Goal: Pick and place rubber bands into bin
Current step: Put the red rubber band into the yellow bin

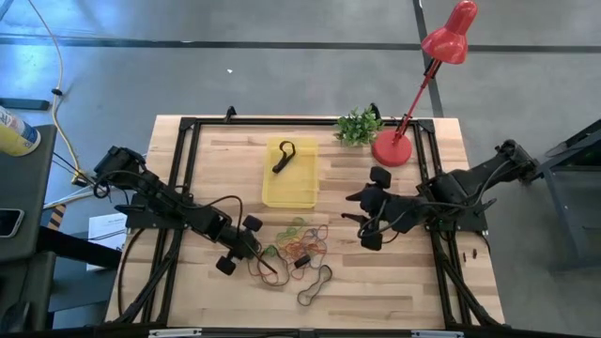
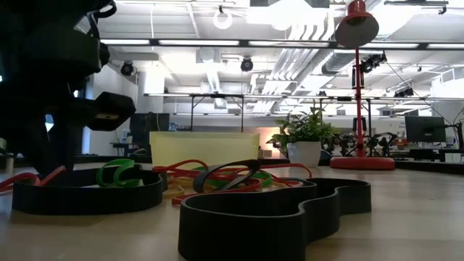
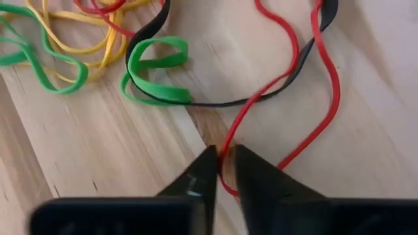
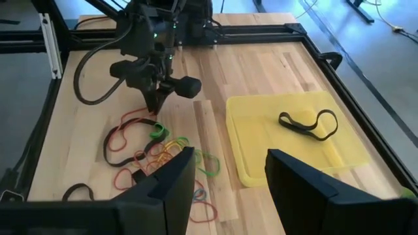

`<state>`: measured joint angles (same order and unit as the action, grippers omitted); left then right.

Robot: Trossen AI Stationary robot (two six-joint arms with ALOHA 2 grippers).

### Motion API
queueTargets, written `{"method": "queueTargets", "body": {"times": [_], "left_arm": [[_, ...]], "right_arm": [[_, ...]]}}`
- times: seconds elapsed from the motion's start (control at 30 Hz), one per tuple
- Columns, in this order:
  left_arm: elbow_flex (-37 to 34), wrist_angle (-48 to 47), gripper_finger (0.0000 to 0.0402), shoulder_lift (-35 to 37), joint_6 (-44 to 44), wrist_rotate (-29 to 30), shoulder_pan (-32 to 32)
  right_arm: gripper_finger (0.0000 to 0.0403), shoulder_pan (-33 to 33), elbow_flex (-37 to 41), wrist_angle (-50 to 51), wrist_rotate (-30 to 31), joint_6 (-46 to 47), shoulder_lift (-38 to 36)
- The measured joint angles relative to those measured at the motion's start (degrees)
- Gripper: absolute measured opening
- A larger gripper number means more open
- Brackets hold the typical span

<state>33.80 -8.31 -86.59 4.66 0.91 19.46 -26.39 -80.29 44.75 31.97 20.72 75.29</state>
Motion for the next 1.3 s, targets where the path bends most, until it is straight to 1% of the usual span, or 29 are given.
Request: {"method": "queueTargets", "body": {"times": [0.07, 0.2, 0.3, 0.37, 0.53, 0.73, 0.87, 0.97, 1.1, 1.3], "left_arm": [[0.0, 0.0, 0.0006, 0.0, 0.0, 0.1, 0.0], [0.0, 0.1, 0.0014, 0.0, -0.7, 0.7, 0.0], [0.0, 1.2, 0.0004, 0.1, -1.2, 0.7, 0.0], [0.0, 1.8, 0.0004, 0.7, -1.8, 0.8, 0.0], [2.6, 0.2, 0.0002, 1.8, -2.1, 2.6, 0.0], [9.3, -6.2, 0.0001, 3.7, 1.7, 5.6, 0.0], [15.4, -11.1, 0.0001, 4.7, 6.6, 9.5, 0.0], [21.0, -15.2, 0.0001, 4.9, 10.4, 12.6, -1.3], [28.3, -19.9, 0.0001, 4.9, 16.4, 13.9, -4.7], [35.8, -23.2, 0.0001, 4.8, 26.0, 13.9, -12.0]], "right_arm": [[0.0177, 0.0, 0.0, 0.0, 0.0, 0.1, 0.0], [0.0177, 0.0, 0.0, 0.2, 0.1, 0.0, 0.0], [0.0177, 0.0, 0.0, 0.6, 0.8, 0.0, 0.0], [0.0177, 0.0, 0.0, 1.0, 0.8, 0.1, 0.0], [0.0177, 0.0, 0.0, 1.5, 0.9, 0.2, 0.0], [0.0177, 0.0, 0.0, 2.2, 0.9, 0.3, 0.0], [0.0177, 0.1, 0.0, 2.8, 1.0, 0.2, 0.0], [0.0177, 0.1, 0.0, 2.8, 1.7, 0.0, 0.0], [0.0177, 0.2, 0.0, 3.0, 2.3, -0.1, 0.0], [0.0177, 0.1, 0.0, 3.3, 2.3, -0.2, 0.0]]}}
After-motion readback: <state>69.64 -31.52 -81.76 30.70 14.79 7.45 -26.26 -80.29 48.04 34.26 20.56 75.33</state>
